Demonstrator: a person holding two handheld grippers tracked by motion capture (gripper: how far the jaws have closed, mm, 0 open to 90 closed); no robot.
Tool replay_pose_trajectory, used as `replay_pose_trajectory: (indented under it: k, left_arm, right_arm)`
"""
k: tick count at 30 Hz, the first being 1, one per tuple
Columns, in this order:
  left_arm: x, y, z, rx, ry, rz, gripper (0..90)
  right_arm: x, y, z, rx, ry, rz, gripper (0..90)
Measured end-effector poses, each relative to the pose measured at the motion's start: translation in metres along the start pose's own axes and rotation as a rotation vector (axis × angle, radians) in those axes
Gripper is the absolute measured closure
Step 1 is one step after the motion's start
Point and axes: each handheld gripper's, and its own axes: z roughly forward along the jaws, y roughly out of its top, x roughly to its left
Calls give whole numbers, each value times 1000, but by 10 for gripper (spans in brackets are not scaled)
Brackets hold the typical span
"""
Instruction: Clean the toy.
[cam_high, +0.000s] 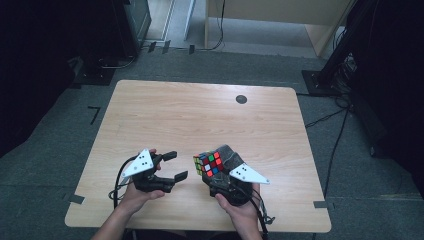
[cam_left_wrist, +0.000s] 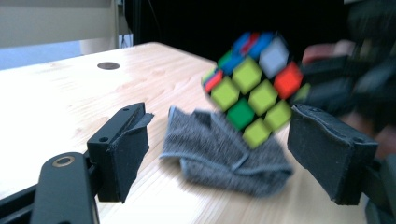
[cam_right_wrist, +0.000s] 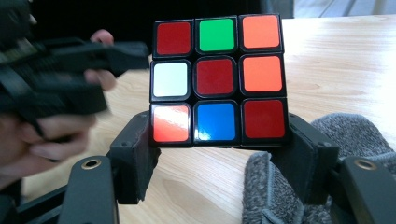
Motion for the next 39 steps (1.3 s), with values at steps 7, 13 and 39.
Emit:
replay_pose_trajectory:
  k: [7, 13, 39]
  left_arm:
    - [-22, -6, 17, 84, 66, 173, 193]
    - [-29, -9, 20, 97, 103, 259, 188]
    - [-18, -15, 11, 39, 154, 230, 340]
  right_arm:
    - [10, 4, 1, 41, 77, 36, 341]
    - [17, -1, 9, 120, 123, 74, 341]
    - [3, 13, -2, 54, 220, 126, 140]
